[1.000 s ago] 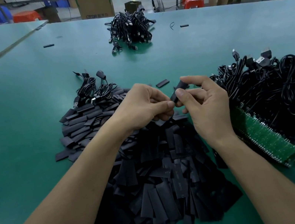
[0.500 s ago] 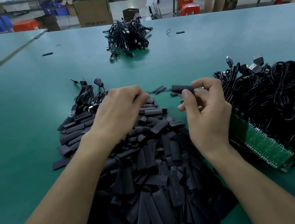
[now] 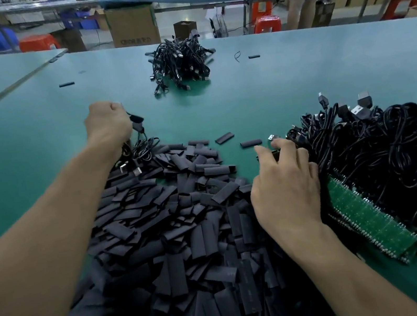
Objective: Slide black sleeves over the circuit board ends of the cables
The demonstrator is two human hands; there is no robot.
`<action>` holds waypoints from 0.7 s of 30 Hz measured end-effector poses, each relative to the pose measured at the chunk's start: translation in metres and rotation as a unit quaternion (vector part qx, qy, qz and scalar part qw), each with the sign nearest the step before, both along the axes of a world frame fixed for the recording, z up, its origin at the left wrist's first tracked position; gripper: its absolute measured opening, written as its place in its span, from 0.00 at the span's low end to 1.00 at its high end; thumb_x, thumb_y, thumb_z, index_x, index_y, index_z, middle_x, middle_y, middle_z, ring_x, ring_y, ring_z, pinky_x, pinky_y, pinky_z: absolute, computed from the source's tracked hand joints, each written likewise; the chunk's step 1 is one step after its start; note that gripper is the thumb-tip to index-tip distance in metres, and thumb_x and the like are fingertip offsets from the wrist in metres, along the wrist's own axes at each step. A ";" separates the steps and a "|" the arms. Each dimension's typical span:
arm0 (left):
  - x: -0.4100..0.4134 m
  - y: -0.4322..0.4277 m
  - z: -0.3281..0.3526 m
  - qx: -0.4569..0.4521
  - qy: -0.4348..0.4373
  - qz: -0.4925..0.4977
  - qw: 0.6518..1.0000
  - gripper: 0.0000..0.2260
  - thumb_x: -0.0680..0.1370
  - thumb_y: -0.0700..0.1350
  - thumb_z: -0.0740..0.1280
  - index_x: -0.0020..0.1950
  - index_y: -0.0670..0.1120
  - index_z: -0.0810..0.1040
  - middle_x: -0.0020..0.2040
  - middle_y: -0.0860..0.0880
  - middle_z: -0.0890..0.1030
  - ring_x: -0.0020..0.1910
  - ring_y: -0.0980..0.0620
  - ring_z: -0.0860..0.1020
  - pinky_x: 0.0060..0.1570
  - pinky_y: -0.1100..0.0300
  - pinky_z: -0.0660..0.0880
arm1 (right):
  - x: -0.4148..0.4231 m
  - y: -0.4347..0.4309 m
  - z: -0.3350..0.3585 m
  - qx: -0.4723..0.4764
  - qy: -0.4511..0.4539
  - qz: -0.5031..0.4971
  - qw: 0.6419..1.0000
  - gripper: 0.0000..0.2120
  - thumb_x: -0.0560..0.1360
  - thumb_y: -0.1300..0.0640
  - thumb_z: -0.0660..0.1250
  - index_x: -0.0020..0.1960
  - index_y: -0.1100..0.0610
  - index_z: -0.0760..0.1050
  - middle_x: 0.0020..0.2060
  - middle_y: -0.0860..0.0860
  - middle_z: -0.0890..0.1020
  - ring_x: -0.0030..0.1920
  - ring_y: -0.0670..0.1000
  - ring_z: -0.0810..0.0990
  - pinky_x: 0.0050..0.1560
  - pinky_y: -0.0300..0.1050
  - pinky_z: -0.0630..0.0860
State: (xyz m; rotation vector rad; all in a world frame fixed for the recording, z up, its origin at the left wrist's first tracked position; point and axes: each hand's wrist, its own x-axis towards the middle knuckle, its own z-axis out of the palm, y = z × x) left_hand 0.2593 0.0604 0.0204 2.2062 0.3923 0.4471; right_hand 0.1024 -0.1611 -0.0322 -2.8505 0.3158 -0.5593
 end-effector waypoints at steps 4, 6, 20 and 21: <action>-0.001 -0.006 -0.009 0.124 0.128 -0.029 0.984 0.14 0.83 0.45 0.59 0.65 0.38 0.73 0.67 0.35 0.71 0.66 0.36 0.70 0.65 0.45 0.69 | -0.001 -0.001 -0.001 0.045 -0.082 0.050 0.994 0.22 0.72 0.72 0.65 0.63 0.59 0.79 0.56 0.57 0.76 0.55 0.61 0.75 0.55 0.56 0.73; -0.013 -0.014 -0.011 0.192 0.131 -0.039 0.972 0.18 0.82 0.48 0.62 0.71 0.44 0.70 0.73 0.38 0.65 0.71 0.37 0.65 0.70 0.42 0.62 | -0.001 -0.001 -0.001 0.062 -0.145 0.084 0.984 0.23 0.69 0.76 0.66 0.60 0.61 0.80 0.53 0.59 0.78 0.52 0.62 0.76 0.54 0.58 0.76; -0.112 -0.080 -0.025 -0.189 -0.049 -0.467 0.862 0.09 0.73 0.33 0.75 0.44 0.46 0.79 0.38 0.52 0.81 0.38 0.55 0.79 0.45 0.60 0.79 | -0.003 -0.004 -0.001 0.213 -0.283 0.223 0.908 0.11 0.79 0.70 0.64 0.58 0.61 0.79 0.51 0.49 0.76 0.52 0.40 0.72 0.56 0.25 0.66; -0.112 -0.080 -0.027 -0.192 -0.054 -0.457 0.867 0.09 0.73 0.34 0.75 0.43 0.46 0.79 0.38 0.51 0.81 0.38 0.53 0.78 0.45 0.57 0.78 | -0.002 -0.004 -0.001 0.215 -0.273 0.224 0.910 0.11 0.79 0.70 0.64 0.58 0.60 0.79 0.51 0.49 0.76 0.51 0.39 0.72 0.55 0.25 0.66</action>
